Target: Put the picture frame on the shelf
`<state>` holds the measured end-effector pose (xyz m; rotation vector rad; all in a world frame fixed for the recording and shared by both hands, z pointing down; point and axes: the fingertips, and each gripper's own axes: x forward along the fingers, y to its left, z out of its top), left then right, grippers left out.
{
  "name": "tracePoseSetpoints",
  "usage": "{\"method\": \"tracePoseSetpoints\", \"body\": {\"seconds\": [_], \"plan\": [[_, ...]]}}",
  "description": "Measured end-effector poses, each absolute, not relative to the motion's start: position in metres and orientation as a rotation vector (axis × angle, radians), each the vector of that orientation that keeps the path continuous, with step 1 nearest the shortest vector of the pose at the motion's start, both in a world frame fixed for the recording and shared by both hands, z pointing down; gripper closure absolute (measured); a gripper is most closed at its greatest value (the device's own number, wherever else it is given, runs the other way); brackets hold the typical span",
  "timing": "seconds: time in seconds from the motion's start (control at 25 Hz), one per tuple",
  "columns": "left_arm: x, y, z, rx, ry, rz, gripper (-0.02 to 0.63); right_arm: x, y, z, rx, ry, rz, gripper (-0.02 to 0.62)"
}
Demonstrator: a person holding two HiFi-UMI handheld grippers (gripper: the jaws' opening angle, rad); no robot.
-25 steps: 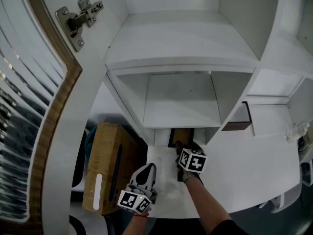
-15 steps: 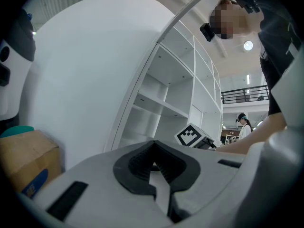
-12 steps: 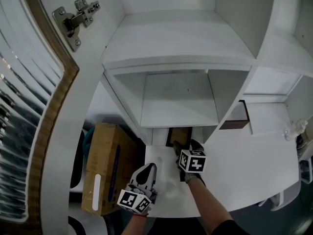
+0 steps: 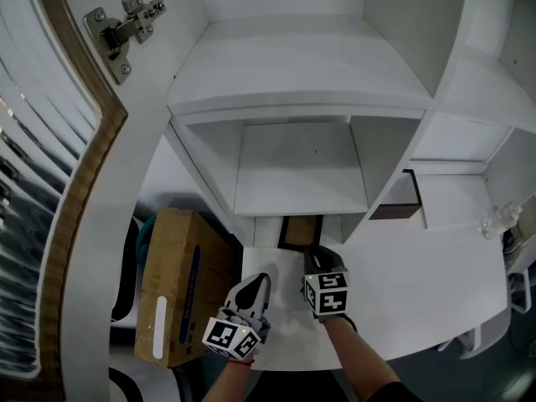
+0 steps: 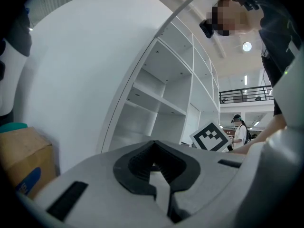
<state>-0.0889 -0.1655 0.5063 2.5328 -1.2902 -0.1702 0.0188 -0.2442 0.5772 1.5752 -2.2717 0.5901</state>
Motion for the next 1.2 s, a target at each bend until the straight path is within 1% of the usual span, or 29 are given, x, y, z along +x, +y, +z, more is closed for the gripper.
{"method": "tracePoseSetpoints", "body": {"seconds": [0.08, 0.32, 0.68, 1.2], "plan": [[-0.086, -0.168, 0.508, 2.532, -1.288, -0.168, 0.603, 0.021, -0.239, 0.582, 1.558, -2.264, 0.603, 0.583], [-0.074, -0.169, 0.512, 2.534, -1.263, -0.163, 0.603, 0.022, -0.225, 0.588, 1.513, -2.272, 0.620, 0.590], [-0.068, -0.165, 0.503, 2.568, -1.275, -0.139, 0.603, 0.027, -0.180, 0.536, 1.428, -2.438, 0.390, 0.591], [-0.087, -0.148, 0.464, 2.596, -1.352, -0.169, 0.603, 0.062, -0.146, 0.470, 1.532, -2.545, 0.297, 0.592]]}}
